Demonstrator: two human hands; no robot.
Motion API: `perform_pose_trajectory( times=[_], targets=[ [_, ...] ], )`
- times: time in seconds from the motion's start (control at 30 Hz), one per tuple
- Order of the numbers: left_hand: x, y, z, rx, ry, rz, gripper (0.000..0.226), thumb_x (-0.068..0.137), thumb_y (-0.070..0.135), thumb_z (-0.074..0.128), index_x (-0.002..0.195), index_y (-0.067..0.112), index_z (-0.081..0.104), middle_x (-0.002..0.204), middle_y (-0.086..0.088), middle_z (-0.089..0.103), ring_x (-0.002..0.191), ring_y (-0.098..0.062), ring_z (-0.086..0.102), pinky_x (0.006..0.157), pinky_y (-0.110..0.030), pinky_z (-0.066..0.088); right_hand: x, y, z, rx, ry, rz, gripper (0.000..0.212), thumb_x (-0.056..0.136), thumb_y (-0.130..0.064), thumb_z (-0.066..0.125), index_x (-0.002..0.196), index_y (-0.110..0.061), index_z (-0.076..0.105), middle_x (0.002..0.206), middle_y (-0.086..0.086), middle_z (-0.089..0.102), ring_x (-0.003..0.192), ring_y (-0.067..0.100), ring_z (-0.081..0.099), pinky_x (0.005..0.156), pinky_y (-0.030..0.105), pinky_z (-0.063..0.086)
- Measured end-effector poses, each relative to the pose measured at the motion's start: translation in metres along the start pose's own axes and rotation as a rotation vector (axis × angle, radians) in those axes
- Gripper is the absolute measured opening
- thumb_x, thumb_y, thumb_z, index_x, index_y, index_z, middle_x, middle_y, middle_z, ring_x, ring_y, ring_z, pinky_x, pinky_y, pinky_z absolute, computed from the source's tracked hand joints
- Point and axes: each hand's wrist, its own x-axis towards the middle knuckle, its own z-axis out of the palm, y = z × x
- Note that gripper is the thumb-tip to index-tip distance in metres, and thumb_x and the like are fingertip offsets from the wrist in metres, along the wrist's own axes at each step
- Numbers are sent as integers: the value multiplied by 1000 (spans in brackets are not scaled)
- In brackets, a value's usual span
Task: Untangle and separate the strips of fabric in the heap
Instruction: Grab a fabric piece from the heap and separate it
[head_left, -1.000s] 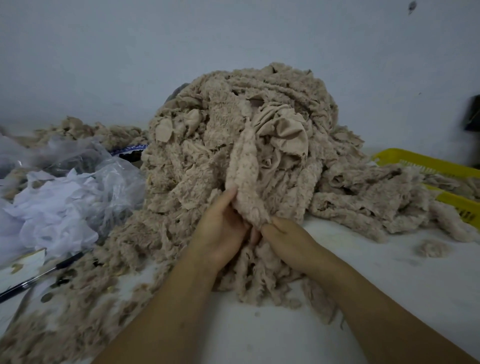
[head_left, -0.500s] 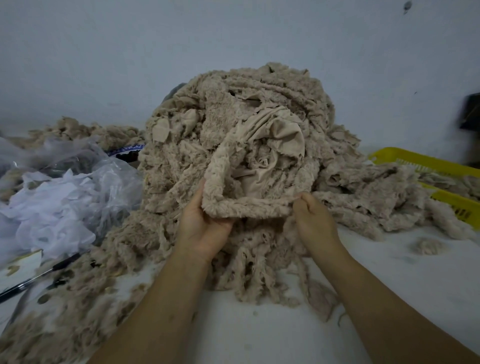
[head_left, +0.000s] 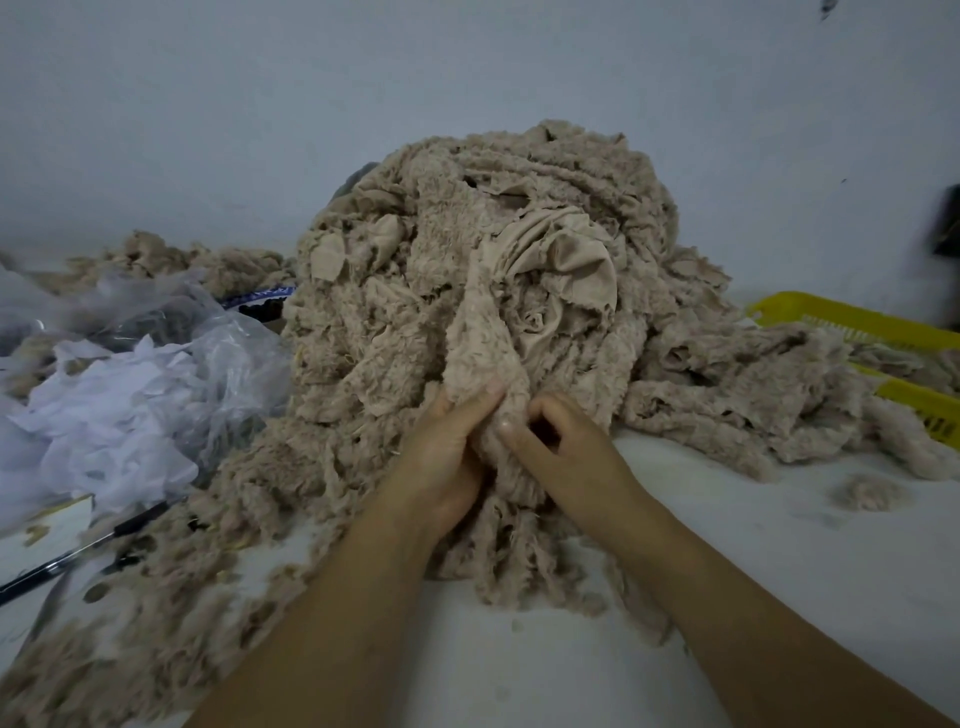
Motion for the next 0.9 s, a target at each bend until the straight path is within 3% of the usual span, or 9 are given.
perform_pose_trajectory(
  times=[0.23,0.3,0.33,0.4,0.5,0.63,0.73,0.8,0.9],
  targets=[
    [-2,-1,3,39,-76,-86,47,87,24,64,128,1,61,121,-21,69,110,-29,69,86,-37,60,3,7,-10,342,-4,199,32,97,-34,49,65,-35,48,59,-15,43,56,4,39,53,19,34],
    [-3,-1,3,68,-86,-67,28,85,25,65,103,5,71,84,-12,75,71,-17,72,60,-24,58,4,7,-8,413,29,244,32,97,-33,48,65,-32,47,67,-5,46,64,10,42,59,28,37],
    [-4,-2,4,90,-69,-56,18,84,26,65,87,9,68,61,-3,66,48,-9,59,45,-18,48,5,8,-8,461,57,274,31,99,-31,48,68,-29,50,72,-1,50,69,14,47,63,33,41],
    [-2,-3,3,160,-21,-27,21,86,28,65,74,15,55,47,6,42,36,-3,30,36,-15,28,6,7,-10,561,96,315,31,102,-31,49,73,-26,58,79,0,64,76,14,62,68,32,52],
    [0,-7,2,225,-23,-17,23,86,32,68,75,17,56,49,6,37,38,-4,24,38,-16,22,6,6,-12,649,110,328,24,101,-36,51,85,-22,62,77,-7,72,75,7,70,62,24,56],
    [-5,-7,3,272,-82,-79,23,79,39,72,67,20,66,45,7,41,39,-6,27,42,-18,24,5,8,-13,548,99,293,36,94,-47,57,97,-12,64,94,4,75,92,19,71,78,31,59],
    [-3,-6,1,258,-40,-39,24,81,39,70,72,18,72,51,4,54,42,-7,40,42,-18,33,0,8,-9,414,-53,232,35,85,-59,64,104,-29,67,101,-13,74,98,6,69,85,25,55],
    [-1,-6,1,186,6,-14,25,87,36,67,91,13,77,80,-6,74,65,-17,68,54,-21,52,0,9,-6,315,-92,230,19,89,-51,64,102,-38,67,99,-21,73,94,0,68,85,23,53],
    [3,-8,2,117,48,19,30,97,35,57,111,13,72,109,-6,76,100,-17,73,73,-24,59,2,8,-5,182,-31,240,15,89,-36,58,74,-34,61,67,-18,64,63,2,60,58,16,46]
  ],
)
